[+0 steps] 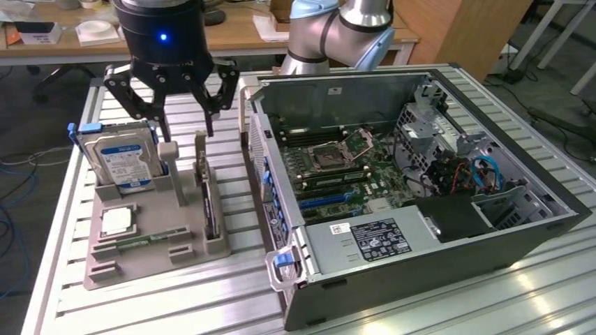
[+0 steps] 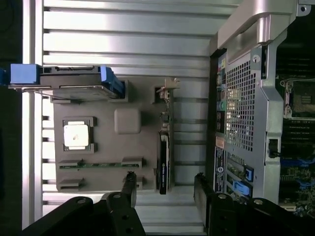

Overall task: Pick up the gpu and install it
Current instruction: 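Pick up the gpu and move the gpu toward the slot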

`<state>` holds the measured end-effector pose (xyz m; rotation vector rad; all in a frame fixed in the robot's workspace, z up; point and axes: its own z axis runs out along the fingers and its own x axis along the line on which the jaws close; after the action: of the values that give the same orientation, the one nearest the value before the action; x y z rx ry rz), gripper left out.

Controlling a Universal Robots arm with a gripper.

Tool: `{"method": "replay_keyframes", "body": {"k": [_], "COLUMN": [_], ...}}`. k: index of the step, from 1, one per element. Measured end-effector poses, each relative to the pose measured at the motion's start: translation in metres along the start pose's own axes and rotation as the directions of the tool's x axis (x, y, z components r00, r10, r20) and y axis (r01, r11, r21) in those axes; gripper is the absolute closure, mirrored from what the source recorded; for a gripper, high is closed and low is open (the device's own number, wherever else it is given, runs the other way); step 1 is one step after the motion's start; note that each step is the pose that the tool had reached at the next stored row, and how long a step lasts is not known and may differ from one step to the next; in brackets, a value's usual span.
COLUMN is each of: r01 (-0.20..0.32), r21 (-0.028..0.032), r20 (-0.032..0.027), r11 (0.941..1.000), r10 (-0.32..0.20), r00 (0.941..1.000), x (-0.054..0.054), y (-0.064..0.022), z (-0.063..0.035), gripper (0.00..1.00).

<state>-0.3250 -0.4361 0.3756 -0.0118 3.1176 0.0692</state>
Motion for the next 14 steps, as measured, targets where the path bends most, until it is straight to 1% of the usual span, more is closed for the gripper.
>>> {"method": "replay_keyframes", "body": {"k": [3,7,14], "r01": [0.005,0.005,0.005], "r21": [-0.0002,-0.0002,0.0000], "r20": [-0.0001,-0.0002,-0.0003], "r11": [1.0000,1.0000,1.0000], "r10": [-0.005,-0.005,-0.005], "r00": [1.0000,1.0000,1.0000], "x": [0.000,0.000,0.000], "y": [-0.0027,-0.0038,-0.0097], "z": [0.0039,0.0094,0.0139], "gripper": [0.41,0.41,0.41]}}
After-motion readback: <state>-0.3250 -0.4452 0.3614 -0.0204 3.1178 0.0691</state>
